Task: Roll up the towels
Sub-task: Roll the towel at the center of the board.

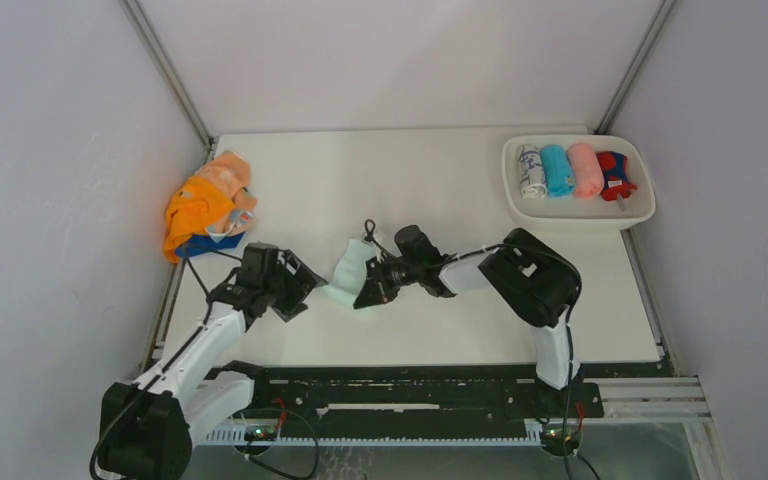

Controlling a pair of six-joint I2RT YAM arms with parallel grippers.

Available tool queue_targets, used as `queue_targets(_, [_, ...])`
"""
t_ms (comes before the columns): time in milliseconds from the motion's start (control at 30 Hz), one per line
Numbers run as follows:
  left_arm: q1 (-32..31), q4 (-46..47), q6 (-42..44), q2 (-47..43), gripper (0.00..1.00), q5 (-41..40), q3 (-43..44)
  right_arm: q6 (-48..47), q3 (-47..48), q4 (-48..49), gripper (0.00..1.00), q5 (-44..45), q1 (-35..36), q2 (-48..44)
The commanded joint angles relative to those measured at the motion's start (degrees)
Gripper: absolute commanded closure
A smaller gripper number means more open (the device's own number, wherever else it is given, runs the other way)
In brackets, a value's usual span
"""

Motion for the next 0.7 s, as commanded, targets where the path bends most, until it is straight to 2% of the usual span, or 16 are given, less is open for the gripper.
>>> queue_targets(0, [0.23,5.06,-2.59,-1.56,0.2,2.55,-3.69,18.08,-0.74,16.41,1.0,-12.01,-3.01,5.97])
queue_targets(67, [0.22,6.47,-3.26,-1.47,0.2,3.57,-4.34,21.84,-0.57,18.69,1.0,-12.97,-3.95,8.45])
queue_targets(300, [-0.12,10.73,-5.55,0.15,0.24,4.91,-6.87,25.16,1.48,15.22,1.0,-13.75,-5.41,12.52])
queue_targets(533, [-0.89,15.55,-7.37,2.66,0.33,4.85,-8.88,25.46,4.57,7.17,1.0,-13.19,-5.92,15.3])
queue_targets(667, [-1.7,16.57,-7.72,3.67,0.35,3.71,-8.96,26.15,5.86,4.67,1.0,-12.98,-6.09,16.39])
